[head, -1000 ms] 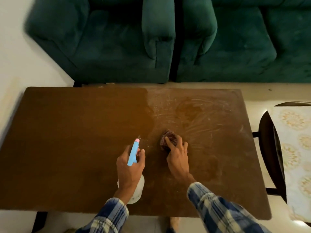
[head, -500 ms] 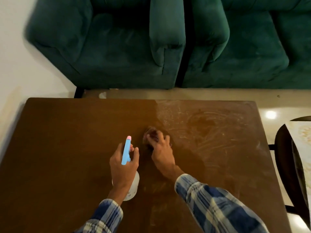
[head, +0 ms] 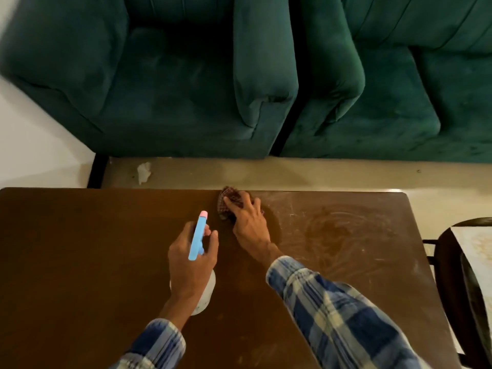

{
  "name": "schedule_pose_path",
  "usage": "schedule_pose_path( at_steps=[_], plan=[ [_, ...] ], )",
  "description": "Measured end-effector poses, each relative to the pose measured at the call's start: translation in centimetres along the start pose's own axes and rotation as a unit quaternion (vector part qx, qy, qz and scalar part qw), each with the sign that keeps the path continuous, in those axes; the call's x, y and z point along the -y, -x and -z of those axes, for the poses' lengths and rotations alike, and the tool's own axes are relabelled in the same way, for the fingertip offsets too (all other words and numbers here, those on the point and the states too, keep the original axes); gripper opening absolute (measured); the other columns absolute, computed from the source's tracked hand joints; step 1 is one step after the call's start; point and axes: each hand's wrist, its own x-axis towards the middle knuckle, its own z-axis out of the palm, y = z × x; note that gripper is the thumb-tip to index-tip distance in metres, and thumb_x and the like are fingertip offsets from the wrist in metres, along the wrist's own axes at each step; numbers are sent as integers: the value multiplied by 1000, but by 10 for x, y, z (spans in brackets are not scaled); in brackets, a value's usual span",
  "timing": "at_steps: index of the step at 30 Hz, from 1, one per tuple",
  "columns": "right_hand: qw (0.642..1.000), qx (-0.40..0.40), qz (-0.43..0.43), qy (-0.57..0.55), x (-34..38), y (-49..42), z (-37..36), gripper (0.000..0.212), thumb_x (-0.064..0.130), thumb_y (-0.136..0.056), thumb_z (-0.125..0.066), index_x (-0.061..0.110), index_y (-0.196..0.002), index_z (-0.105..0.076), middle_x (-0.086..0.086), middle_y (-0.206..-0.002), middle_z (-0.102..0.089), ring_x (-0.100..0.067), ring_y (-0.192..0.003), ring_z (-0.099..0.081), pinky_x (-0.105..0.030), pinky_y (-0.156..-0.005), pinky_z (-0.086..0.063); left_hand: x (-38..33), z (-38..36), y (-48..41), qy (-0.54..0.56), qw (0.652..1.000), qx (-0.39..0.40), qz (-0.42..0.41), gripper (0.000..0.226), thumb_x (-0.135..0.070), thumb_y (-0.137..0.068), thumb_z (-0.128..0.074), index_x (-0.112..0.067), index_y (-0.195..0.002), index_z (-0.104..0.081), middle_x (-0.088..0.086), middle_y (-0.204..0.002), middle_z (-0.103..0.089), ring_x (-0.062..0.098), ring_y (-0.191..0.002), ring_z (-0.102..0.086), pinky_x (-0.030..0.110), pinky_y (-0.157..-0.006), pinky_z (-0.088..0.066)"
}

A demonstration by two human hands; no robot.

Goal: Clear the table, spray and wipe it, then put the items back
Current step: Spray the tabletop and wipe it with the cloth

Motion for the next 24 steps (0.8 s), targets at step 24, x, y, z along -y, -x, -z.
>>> schedule_pose_path(
  at_steps=[24],
  plan=[
    [998,34,53,24,-159,73,42,64,19,-93,-57,37,-152,-39,-6,-160,-20,-38,-131,-27,-55,-106,-43,-97,-99,34,19,997,49,-57,23,-15,-86,-76,-22,-95,-57,-18,-71,-53,7,-74,-63,6,-53,-47]
  ],
)
